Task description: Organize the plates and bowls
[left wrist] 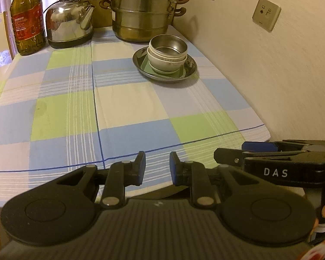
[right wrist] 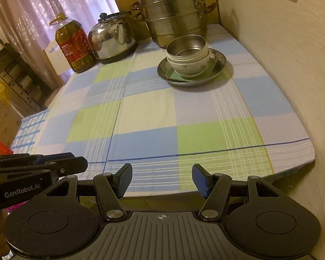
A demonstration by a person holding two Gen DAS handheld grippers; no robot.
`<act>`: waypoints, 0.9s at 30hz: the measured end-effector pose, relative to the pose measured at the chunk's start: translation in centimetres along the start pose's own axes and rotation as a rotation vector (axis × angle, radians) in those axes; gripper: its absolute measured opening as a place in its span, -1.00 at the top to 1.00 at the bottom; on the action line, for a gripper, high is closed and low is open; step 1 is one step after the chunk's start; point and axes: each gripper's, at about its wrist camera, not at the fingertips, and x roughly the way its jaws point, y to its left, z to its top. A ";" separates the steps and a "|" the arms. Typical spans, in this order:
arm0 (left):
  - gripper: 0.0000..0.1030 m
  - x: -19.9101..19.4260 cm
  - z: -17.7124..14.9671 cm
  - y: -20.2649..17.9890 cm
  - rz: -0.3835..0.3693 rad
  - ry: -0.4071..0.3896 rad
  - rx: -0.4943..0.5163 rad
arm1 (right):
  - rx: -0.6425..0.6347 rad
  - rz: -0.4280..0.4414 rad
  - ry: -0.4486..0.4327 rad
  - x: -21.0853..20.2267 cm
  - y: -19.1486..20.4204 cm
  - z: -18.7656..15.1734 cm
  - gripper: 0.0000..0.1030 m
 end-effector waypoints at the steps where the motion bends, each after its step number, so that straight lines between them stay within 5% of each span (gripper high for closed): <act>1: 0.60 0.0 0.0 0.0 -0.002 0.001 0.000 | 0.001 0.000 0.002 0.1 0.1 0.0 -0.19; 27: 0.60 0.2 0.2 0.4 -0.027 0.004 -0.004 | 0.014 -0.015 0.015 0.5 0.4 0.1 -0.19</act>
